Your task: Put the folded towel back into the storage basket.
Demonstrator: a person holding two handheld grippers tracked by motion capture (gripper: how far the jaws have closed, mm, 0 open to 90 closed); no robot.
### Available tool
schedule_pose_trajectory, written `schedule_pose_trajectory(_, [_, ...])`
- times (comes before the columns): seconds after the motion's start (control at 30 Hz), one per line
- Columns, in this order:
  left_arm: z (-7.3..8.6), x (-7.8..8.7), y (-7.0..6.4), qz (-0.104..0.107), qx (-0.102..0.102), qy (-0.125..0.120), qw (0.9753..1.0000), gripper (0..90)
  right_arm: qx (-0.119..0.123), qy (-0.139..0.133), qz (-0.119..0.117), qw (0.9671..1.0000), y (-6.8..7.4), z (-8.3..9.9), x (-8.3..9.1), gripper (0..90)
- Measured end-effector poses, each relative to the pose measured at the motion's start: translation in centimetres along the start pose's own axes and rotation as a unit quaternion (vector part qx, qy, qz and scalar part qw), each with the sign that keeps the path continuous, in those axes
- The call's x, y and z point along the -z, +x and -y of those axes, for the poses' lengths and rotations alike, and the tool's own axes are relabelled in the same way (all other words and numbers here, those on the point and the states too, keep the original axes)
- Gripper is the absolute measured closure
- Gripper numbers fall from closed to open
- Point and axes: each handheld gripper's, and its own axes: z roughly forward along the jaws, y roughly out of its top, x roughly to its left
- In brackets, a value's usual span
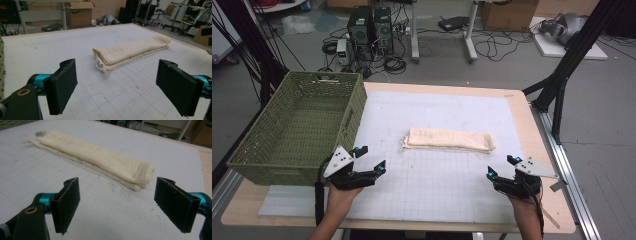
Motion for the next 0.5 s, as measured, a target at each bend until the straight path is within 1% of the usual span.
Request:
schedule_pose_trajectory(0.1, [0.05, -0.17, 0.15, 0.003, 0.0, 0.004, 1.0, 17.4, 0.002, -0.001, -0.002, 1.0, -0.1, 0.01, -0.11, 19.2])
schedule_pose_trajectory(0.13, [0.05, -0.17, 0.15, 0.003, 0.0, 0.004, 1.0, 17.5, -0.002, 0.001, -0.003, 1.0, -0.09, 0.01, -0.11, 19.6])
schedule_pose_trajectory(0.2, [0.09, -0.19, 0.16, 0.008, 0.003, 0.007, 0.9999, 18.5, 0.0, 0.002, -0.004, 1.0, -0.17, -0.02, -0.08, 20.6])
schedule_pose_trajectory(0.33, [0.06, -0.24, 0.09, 0.003, 0.001, 0.008, 1.0, 18.4, 0.001, -0.001, -0.001, 1.0, -0.34, -0.09, 0.22, 20.5])
schedule_pose_trajectory(0.5, [0.03, -0.6, -0.11, 0.009, -0.003, 0.012, 0.9999, 18.3, -0.003, 0.001, 0.003, 1.0, -0.53, 0.06, 0.56, 19.6])
